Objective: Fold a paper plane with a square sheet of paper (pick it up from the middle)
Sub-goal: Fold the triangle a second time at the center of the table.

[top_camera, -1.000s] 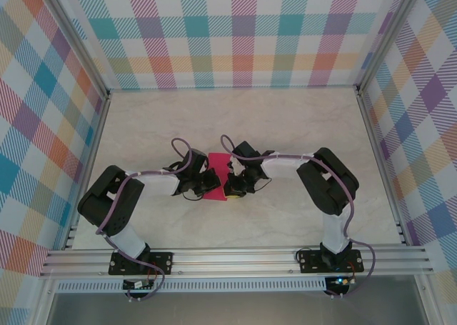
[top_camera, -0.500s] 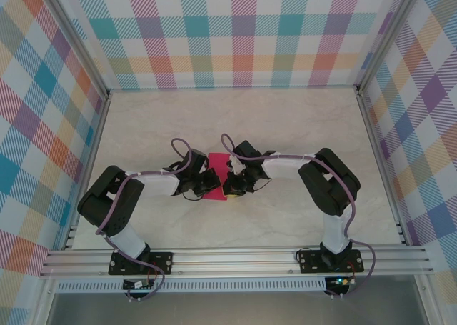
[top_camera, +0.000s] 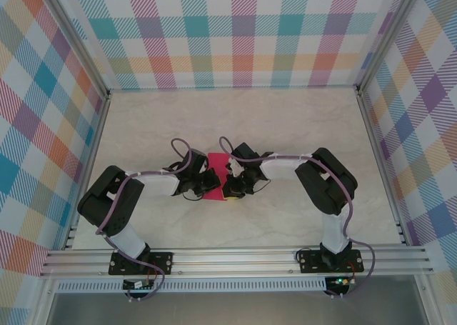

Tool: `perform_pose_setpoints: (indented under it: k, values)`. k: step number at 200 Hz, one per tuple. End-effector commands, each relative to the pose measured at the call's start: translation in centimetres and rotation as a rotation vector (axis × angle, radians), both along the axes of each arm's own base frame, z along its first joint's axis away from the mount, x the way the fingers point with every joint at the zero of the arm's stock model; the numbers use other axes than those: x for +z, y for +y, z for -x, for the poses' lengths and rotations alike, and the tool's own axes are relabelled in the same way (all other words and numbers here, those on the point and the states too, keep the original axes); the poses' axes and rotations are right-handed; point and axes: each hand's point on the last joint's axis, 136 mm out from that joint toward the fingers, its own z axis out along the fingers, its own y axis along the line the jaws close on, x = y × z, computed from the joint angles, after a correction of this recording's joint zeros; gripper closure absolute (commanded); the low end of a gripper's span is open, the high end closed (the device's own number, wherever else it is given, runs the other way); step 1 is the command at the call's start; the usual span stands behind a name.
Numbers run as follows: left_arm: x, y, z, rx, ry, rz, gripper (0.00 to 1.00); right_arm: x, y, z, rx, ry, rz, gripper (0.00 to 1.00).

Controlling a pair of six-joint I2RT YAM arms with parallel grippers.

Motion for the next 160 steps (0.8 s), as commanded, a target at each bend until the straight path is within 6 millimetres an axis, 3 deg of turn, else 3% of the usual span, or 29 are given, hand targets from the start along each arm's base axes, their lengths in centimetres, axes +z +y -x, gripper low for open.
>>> perform_pose_setpoints:
  k: [1,63,105,160]
  values:
    - [-1.9,2.0,1.1,0.042,0.054,-0.079,0.93,-3.0,-2.5,1.3,0.006,0.038,0.154,0.92]
    - [-0.9,1.7,-0.7,-0.012,-0.005,-0.066,0.88,-4.0,-3.9,1.5,0.008,0.052,0.244,0.91]
    - [-1.4,2.5,-1.1,-0.029,-0.02,-0.082,0.88,-5.2,-5.6,2.0,0.013,0.081,0.354,0.91]
    - [-1.4,3.9,-3.3,-0.041,-0.051,-0.077,0.88,-6.0,-6.8,2.6,0.017,0.091,0.424,0.91]
